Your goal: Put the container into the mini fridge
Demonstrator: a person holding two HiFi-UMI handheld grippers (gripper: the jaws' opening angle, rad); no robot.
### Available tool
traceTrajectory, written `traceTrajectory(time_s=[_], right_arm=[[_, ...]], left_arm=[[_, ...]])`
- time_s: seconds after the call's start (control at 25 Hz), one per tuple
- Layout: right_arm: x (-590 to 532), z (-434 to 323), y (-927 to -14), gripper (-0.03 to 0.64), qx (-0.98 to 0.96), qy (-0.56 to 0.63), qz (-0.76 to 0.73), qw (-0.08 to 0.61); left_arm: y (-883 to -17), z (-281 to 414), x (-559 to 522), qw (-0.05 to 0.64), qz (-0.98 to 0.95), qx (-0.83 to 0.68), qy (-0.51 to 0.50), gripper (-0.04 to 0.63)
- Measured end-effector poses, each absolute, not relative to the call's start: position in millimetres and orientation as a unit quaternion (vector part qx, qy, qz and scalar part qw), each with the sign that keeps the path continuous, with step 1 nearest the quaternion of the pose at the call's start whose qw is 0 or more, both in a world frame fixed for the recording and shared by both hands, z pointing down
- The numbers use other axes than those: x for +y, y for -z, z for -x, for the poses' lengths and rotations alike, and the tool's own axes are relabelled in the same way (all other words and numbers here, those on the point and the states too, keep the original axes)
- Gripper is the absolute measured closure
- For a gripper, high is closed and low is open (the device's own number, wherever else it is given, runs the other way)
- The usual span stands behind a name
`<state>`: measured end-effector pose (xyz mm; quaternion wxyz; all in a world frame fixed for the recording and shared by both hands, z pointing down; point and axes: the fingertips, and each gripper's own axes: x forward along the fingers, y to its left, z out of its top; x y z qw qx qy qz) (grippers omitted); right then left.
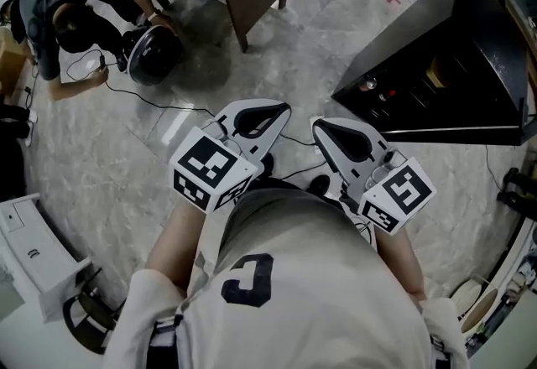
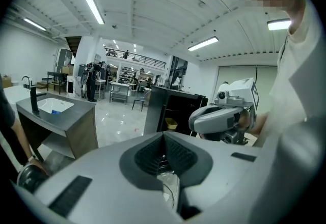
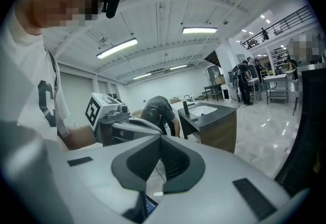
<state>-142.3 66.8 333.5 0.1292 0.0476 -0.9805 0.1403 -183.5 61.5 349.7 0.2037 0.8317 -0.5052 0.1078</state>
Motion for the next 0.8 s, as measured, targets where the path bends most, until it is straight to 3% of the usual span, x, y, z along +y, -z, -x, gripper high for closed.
traceTrajectory(time_s=[0.32,0.8], right_arm=[[75.9,166.6,-344.8,0.588,-0.972,-0.158,-0.107,0.139],[82.5,94.9,-328.7,0.588,-0.971,-0.148,-0.154,0.111]], left_arm=[[-363.2,197.8,63.5,0.218,-0.867,-0.434,-0.110,0.541],[-348.2,126.2,66.1,0.195,-0.890,-0.393,-0.123,0.541]])
